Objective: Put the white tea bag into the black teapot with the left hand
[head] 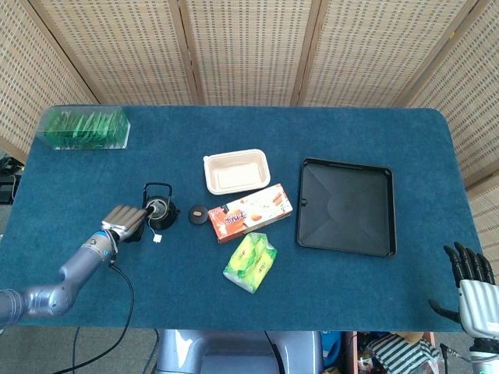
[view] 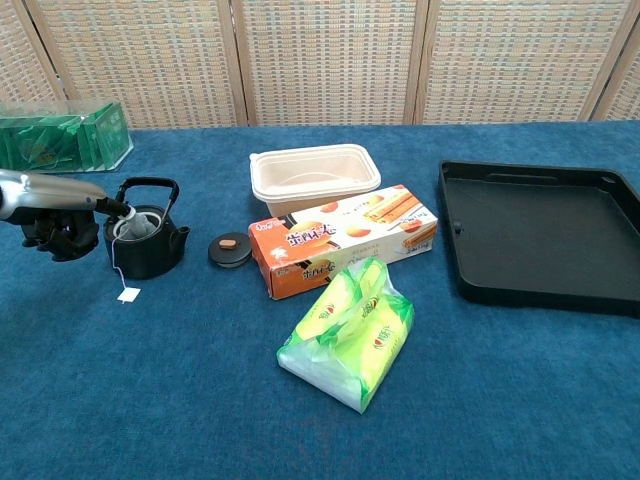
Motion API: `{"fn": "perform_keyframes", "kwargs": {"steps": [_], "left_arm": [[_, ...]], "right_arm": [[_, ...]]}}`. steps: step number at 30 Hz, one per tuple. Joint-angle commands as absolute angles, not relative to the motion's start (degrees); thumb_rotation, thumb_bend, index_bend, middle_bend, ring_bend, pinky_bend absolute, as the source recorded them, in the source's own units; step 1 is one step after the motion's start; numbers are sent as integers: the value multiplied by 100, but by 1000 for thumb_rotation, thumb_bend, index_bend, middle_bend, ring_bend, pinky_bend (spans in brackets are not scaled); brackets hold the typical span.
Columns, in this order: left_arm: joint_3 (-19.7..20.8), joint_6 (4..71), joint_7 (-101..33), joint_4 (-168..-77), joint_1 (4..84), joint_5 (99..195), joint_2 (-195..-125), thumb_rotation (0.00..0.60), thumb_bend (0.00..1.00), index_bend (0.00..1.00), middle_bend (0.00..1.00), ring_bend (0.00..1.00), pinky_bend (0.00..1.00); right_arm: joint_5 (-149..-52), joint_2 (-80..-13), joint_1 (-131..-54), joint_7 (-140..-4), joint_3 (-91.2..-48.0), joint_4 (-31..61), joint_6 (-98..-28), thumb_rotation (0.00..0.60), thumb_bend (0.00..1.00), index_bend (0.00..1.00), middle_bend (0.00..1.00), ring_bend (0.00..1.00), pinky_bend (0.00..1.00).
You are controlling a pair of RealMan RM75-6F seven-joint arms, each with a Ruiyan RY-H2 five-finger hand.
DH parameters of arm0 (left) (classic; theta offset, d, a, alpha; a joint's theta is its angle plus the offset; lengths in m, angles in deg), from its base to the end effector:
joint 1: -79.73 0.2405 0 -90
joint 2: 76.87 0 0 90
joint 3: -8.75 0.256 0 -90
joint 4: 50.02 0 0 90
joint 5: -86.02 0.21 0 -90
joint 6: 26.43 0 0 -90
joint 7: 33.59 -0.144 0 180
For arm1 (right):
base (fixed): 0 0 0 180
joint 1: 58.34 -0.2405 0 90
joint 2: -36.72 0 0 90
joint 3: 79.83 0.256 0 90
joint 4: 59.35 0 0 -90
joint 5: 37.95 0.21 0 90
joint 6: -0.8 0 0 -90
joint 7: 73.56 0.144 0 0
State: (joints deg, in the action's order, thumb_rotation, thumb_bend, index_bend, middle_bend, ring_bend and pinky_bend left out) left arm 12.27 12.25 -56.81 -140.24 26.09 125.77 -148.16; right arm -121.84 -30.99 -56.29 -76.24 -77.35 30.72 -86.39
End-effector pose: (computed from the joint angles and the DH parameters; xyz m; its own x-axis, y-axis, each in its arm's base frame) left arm -0.2135 0.3535 0.0360 0.5712 0.5661 0.5943 0.8090 -0.2658 -0.5243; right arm -0.3359 -0.1403 0.1484 0.4154 -0.0253 0.9093 -0.8994 0.1382 0.4147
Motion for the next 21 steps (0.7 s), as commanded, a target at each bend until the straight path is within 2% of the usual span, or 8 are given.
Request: {"fn": "perform_keyframes", "kwargs": {"steps": [1,13,21], "left_arm": [[1182,1287,-5612,-14050,2629,12661,-14833,600,1000,151,788,748,726],[1119,1564,-5250,-14529,2908,13305,-14500,600,1000,151,786,748,726],[974,2393,-4717,-14866,3489,14119,-14269,600,1000,151,774,747,726]], "right_arm": [[-12183,-3101,-5626,-7623,-7736,3070,-8642,600,16,97,111,0,90],[-12220,-3102,-5615,-7590,-7736,3046,-8682,600,16,96,112,0,90],[-12250,-3063,-5637,-7644,-7704,3088,-8713,600,17,97,111,0,90]]}}
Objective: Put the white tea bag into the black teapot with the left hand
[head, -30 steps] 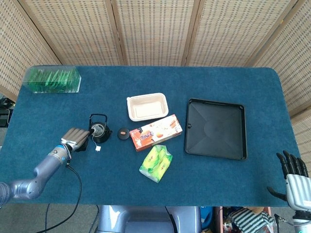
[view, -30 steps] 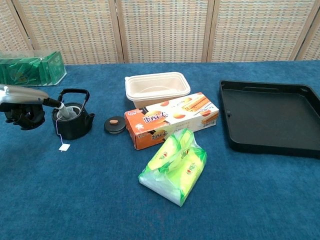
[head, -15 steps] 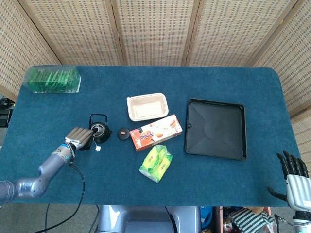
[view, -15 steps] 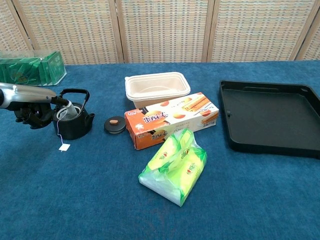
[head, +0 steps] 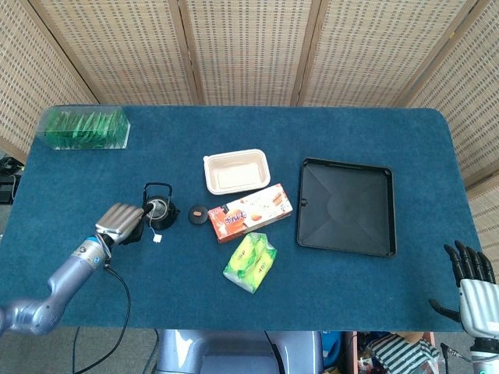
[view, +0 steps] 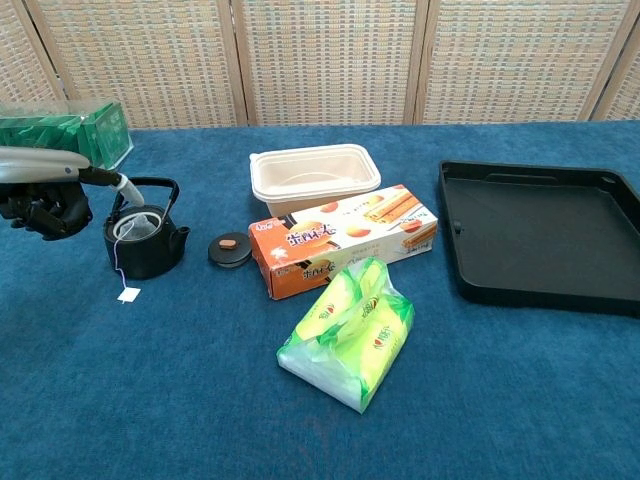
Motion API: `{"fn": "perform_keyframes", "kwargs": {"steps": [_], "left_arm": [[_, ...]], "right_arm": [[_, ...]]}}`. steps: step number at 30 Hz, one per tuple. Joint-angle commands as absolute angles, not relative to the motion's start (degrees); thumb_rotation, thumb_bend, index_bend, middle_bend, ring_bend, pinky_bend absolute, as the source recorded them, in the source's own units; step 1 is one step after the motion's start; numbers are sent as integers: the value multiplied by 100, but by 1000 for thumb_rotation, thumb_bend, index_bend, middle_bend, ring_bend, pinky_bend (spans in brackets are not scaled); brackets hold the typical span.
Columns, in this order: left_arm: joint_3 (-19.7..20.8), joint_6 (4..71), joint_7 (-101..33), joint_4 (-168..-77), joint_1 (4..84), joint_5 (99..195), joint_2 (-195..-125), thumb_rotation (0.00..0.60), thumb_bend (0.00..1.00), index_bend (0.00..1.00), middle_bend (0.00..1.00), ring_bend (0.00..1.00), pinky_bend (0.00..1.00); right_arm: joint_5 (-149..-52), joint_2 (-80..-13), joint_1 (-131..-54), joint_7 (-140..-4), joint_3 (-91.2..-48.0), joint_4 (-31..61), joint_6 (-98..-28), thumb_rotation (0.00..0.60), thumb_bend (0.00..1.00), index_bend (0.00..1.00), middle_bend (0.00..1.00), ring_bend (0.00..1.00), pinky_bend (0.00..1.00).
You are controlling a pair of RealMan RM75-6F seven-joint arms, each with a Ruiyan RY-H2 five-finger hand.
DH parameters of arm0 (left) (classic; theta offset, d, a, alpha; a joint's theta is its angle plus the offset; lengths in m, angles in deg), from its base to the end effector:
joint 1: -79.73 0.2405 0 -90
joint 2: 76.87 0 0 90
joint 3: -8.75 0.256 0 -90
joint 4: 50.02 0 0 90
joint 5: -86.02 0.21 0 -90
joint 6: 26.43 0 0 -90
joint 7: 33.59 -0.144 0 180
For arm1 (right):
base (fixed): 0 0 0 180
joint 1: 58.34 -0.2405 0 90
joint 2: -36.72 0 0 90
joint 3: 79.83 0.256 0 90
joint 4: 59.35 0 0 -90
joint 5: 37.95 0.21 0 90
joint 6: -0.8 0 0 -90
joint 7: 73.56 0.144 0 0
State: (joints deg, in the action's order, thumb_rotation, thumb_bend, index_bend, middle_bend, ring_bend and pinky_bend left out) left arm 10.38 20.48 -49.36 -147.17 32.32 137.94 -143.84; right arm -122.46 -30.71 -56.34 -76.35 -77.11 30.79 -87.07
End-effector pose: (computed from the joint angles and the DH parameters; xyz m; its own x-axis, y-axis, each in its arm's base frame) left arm -0.2050 0.3321 0.0597 0.5185 0.4762 0.7102 0.8549 -0.2729 -0.4412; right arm -0.3337 -0.1417 0.1514 0.4226 -0.0089 0.9063 -0.8984 0.1273 0.4202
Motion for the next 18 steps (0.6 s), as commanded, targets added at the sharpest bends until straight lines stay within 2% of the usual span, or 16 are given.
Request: {"fn": "perform_keyframes", "kwargs": {"steps": [1,6,14,18], "left_arm": [[967,2470,-4670,-14891,3548,14206,-14250,600,1000,151,771,747,726],[930,2822,-4499,-15026,3800,14491,-14138,600,1000,151,759,738,726],[935,3788,-4342,-15143,4436,15060,-14070,600,1000,151,694,677,698],[879,4597,-4180,-15100,4899,15413,-14187,600,1000,151,669,652,682]], "right_arm": [[-12251,-3058,-5638,-7650,-7702,3096,-8716,600,16,97,112,0,90],[-12263,-3042,-5655,-7682,-7680,3114,-8729,600,17,97,112,0,90],[-12273,-3028,-5681,-7760,-7605,3127,-8809,600,16,96,110,0,90],[-12298,-3009,-5719,-7843,-7561,3182,-8836,600,16,96,102,0,90]]}}
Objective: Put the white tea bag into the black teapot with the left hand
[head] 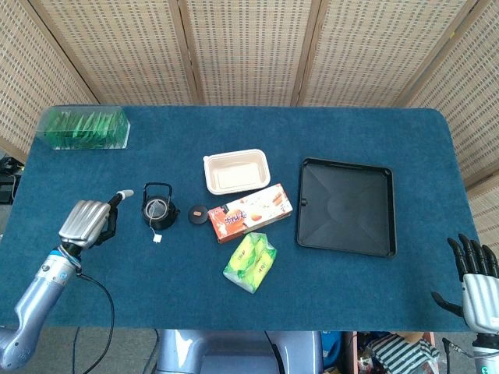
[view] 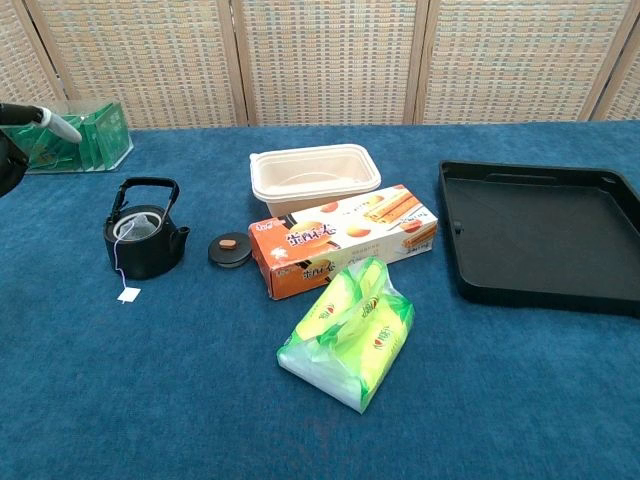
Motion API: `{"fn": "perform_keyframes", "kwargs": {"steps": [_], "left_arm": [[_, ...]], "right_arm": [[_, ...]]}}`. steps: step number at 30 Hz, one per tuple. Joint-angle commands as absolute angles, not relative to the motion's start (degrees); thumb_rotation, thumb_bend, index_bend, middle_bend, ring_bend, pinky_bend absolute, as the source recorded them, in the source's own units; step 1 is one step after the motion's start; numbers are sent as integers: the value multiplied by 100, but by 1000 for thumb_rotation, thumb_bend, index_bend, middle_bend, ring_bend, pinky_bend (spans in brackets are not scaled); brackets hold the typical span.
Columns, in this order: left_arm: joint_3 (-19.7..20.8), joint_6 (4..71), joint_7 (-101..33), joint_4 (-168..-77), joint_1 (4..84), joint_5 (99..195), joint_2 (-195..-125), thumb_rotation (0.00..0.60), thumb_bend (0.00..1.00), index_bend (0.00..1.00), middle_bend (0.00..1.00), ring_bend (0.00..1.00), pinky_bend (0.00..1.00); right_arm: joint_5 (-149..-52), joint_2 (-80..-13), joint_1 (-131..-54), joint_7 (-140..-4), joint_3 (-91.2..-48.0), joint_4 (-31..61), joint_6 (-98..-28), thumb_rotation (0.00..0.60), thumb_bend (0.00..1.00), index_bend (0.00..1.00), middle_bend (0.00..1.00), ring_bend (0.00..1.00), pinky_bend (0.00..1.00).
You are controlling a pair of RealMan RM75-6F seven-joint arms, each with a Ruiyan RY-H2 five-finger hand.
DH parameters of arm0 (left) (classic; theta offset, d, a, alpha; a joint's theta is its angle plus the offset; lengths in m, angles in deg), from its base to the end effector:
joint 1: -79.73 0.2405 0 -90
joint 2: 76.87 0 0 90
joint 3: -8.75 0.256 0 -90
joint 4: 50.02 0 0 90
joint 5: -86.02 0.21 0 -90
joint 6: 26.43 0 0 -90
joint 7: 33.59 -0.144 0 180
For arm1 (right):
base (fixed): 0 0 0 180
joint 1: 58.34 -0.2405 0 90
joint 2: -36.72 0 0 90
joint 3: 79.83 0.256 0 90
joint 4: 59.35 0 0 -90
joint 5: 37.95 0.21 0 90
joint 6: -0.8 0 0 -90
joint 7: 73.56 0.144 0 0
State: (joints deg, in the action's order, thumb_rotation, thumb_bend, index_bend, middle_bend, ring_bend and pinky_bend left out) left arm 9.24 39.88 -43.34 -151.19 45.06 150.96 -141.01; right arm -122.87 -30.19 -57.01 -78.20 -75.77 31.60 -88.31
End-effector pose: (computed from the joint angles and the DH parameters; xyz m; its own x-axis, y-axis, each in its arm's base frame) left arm -0.2235 0.2970 0.1063 0.4246 0.2388 0.8733 0.9023 -0.1912 -0.3865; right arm -0.3267 -0.1506 0.1589 0.4496 0.0377 0.8924 -0.8893 0.1120 0.4433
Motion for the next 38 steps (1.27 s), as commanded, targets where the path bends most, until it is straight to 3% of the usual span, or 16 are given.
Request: {"fn": "perform_keyframes", "kwargs": {"steps": [1,5,9,14,17,19,22,38], "left_arm": [[870,4843,-4123,-15073,5044,15534,-14229,600,1000,151,669,651,680],[910,5926,-3798,-14943,5726,16013,-14394,600,942,151,628,616,647],[1000,6370,-3752,-14854,6100,16296,-14492,600,751,151,504,480,486],[1099,6751,-3693,-14834,6515,16547,-14529,600,518,151,236,212,265],[1153,6842,-3675,-14841,6706,16604,-14520,600,433,112,63,51,120],[1187,6898,-3654,-14842,6848,16628,-14509,600,404,72,5,2,38],[1222,6964,-3728,-14852,7026,16649,-14494,600,392,38,0,0,0],[1121,6637,-4236,-15084,7296,16580,-14440,600,391,38,0,0,0]], "right_arm": [[-12313,-3001,-5735,-7861,-7552,3198,-8834,600,16,96,101,0,90],[-12456,-2962,-5835,-7936,-7534,3313,-8811,600,16,96,95,0,75],[-12540,-2946,-5894,-8019,-7561,3434,-8757,600,16,96,82,0,67],[-12661,-2951,-5936,-8126,-7610,3545,-8743,600,16,81,70,0,53],[-12725,-2944,-5948,-8192,-7640,3601,-8745,600,16,81,66,0,52],[-12757,-2950,-5948,-8221,-7659,3632,-8754,600,16,80,64,0,46],[-12773,-2966,-5945,-8256,-7675,3654,-8770,600,16,75,58,0,20],[-12698,-3000,-5906,-8262,-7682,3638,-8826,600,16,75,57,0,18]]}}
